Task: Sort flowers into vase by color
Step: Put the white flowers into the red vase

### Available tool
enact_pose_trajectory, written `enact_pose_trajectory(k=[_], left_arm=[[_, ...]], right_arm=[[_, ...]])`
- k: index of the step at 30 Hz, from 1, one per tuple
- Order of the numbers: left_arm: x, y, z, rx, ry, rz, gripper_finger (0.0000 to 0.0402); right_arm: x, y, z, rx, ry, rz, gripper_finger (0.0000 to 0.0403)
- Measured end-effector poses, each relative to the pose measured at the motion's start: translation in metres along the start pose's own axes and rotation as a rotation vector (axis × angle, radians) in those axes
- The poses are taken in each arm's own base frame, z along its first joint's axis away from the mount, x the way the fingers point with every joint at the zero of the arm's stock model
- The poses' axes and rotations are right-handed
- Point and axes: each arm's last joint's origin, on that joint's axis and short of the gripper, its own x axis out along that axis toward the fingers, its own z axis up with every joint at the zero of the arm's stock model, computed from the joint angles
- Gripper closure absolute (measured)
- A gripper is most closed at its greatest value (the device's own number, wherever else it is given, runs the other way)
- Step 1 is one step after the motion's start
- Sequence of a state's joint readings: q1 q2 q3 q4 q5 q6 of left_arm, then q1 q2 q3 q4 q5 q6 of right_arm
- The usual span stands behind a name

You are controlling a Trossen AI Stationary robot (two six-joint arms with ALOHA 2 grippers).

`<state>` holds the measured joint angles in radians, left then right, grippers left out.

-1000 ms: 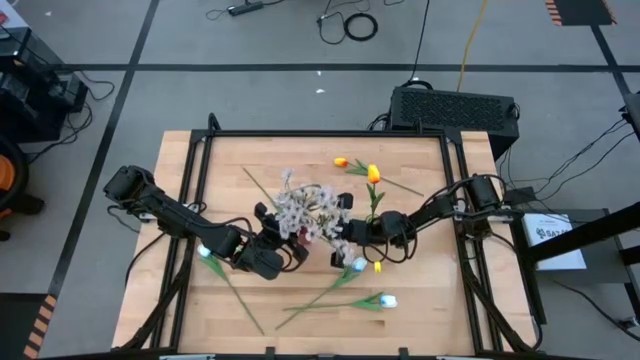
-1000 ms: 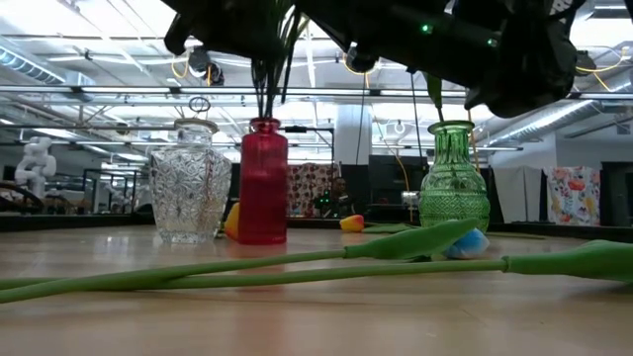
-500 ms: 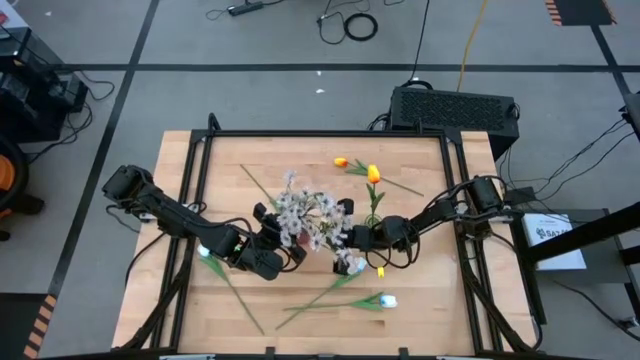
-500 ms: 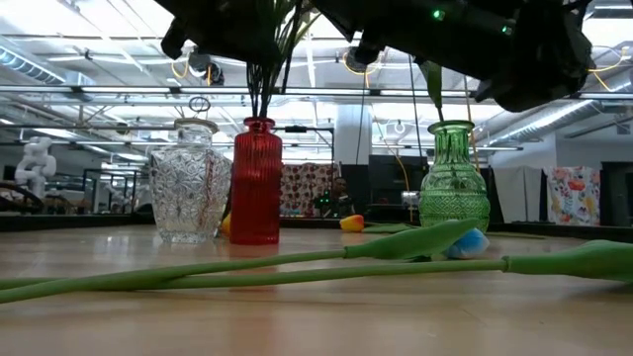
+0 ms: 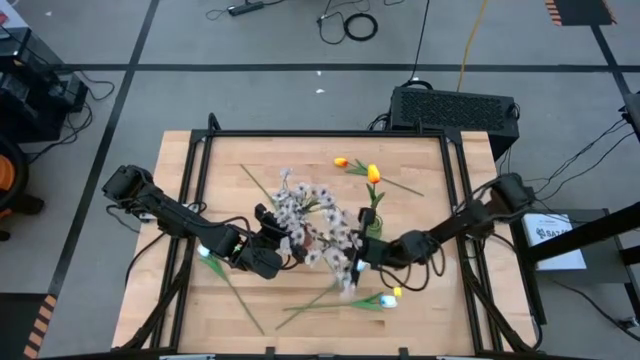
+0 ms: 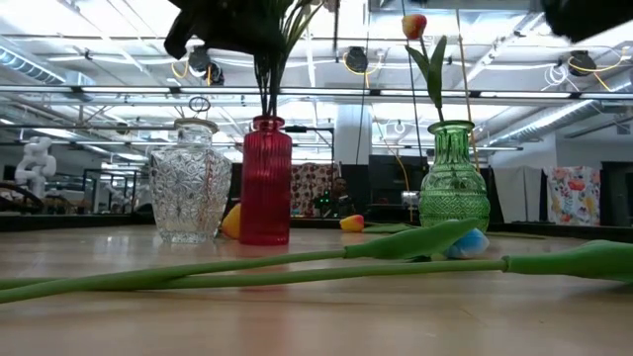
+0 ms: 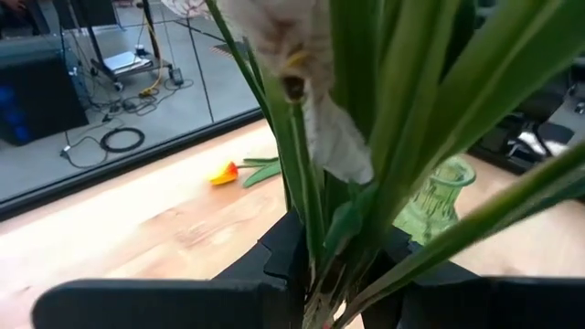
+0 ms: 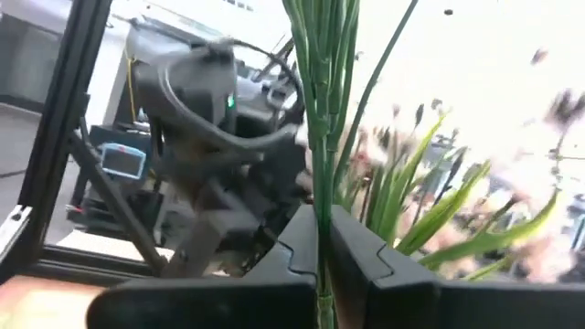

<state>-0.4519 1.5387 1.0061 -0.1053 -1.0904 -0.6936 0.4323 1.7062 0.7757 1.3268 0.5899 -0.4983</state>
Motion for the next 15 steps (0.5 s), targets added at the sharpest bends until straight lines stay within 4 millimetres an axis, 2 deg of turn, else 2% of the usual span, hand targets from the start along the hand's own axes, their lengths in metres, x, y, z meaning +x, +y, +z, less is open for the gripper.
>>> enact_pose_trajectory(k=[3, 8, 15], left_arm=[[0.0, -0.001, 0.001, -0.015, -0.007, -0.005, 0.0328], [0.004, -0.002, 0.0, -0.033, -0.017, 0.005, 0.0328], [0.014, -0.008, 0.001, -0.069, -0.051, -0.004, 0.0328]], right_arm=[[-0.008, 0.001, 0.019, -0.01, 0.008, -0.001, 0.0403], [-0.026, 0.01, 0.04, -0.04, 0.073, 0.051, 0.0403], [-0.038, 0.018, 0.052, 0.004, 0.076, 0.102, 0.0403]])
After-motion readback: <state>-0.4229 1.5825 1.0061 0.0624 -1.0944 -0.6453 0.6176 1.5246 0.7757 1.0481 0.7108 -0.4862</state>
